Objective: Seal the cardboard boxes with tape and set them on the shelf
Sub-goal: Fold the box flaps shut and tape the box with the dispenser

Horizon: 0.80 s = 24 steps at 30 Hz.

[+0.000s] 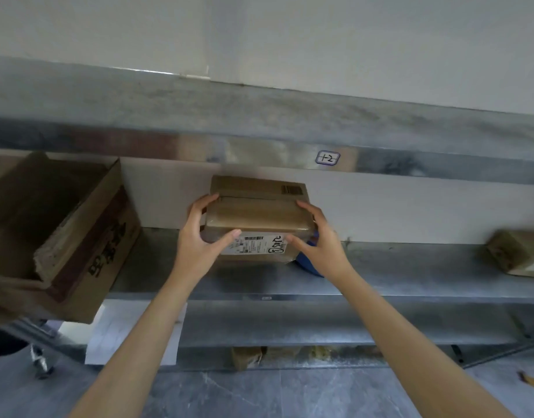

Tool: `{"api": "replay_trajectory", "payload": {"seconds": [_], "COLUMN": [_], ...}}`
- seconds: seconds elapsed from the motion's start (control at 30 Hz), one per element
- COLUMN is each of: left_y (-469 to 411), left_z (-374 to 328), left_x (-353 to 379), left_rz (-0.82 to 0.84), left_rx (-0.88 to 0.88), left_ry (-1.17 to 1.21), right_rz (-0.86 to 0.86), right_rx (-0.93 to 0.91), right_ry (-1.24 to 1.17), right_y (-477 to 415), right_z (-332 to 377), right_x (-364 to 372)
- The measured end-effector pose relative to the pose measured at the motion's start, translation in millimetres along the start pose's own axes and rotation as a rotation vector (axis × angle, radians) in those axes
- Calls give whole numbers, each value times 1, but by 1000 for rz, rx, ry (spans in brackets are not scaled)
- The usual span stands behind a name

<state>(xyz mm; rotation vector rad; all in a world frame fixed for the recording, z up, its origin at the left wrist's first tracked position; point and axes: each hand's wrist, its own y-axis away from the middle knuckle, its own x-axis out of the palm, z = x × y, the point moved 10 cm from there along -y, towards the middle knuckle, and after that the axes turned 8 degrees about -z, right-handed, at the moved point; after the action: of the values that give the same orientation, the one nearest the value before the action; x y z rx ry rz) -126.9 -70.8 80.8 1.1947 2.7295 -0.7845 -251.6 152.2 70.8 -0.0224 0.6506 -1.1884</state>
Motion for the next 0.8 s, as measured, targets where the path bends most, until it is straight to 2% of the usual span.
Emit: {"api": "replay_trajectory", "payload": {"seconds": [0.23, 0.47, 0.6, 0.8], "left_y": [-14, 6, 15, 26], "left_z": [-55, -84, -92, -105], "left_x": [82, 169, 191, 237], "left_rz": [91, 147, 141, 241], "left_rx": [82, 109, 92, 100], "left_ry": [88, 80, 79, 26], "right_rz": [-144, -319, -340, -354], "right_rx": [61, 65, 57, 50], "right_ry": [-15, 50, 55, 72], "right_y": [0, 6, 5, 9], "right_z": [-17, -53, -60, -85], "right_x": [-96, -176, -202, -250]}}
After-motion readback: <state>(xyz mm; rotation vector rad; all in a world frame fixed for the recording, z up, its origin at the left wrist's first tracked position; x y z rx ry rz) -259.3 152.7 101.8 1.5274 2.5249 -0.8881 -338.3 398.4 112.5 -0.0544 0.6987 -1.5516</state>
